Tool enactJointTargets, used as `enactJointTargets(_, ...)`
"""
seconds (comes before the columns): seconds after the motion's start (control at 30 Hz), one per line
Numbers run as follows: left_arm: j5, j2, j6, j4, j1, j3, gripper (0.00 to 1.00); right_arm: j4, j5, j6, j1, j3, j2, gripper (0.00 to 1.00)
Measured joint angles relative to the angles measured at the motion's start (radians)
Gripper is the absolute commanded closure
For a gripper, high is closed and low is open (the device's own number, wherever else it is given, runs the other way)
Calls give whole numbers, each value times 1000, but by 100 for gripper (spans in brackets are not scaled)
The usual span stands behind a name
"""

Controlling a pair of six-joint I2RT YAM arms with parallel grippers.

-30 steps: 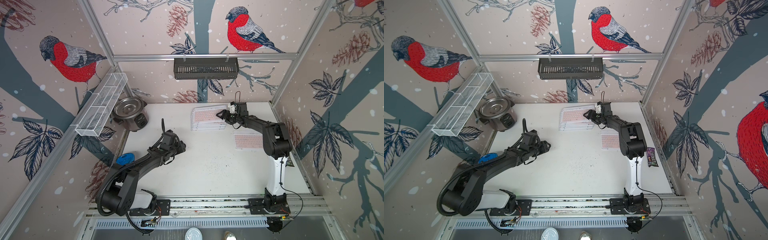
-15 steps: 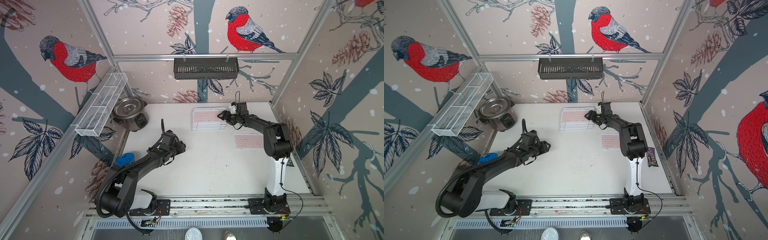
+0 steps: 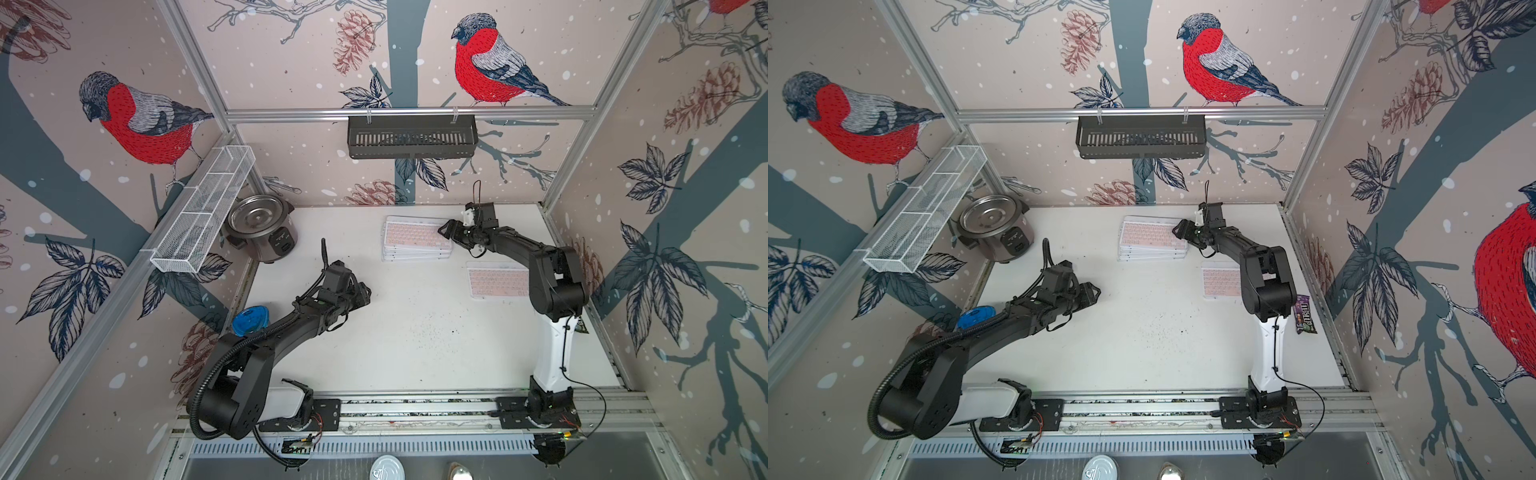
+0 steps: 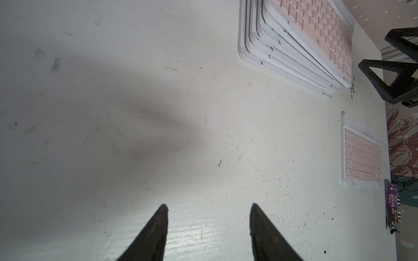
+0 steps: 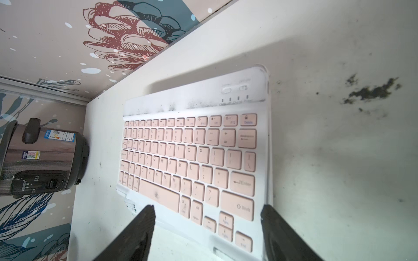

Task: Stack the numeric keypads
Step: Place the numeric keypad at the numeric keypad, then move the numeric keypad to the center of the board.

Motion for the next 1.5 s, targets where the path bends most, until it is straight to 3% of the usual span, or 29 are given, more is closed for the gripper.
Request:
enactJointTargets(0.3, 0, -4, 1, -1, 0, -3, 42, -26, 76, -49, 3, -39, -79, 24)
enactJointTargets(0.67, 7, -37, 32, -24, -10, -9, 42, -60, 227, -141, -10, -458, -345, 17)
enactJointTargets(0.9, 19, -50, 36, -27, -27, -9, 42, -61, 290, -160, -28, -592, -403, 16)
enactJointTargets(1.23, 18, -84, 35, -62, -38, -10, 42, 50, 464, -186, 106, -668, -404, 17)
enactJointTargets(1.5, 16, -129, 28, -81, -38, -34, 42, 150, 475, -163, 230, -758, -441, 17)
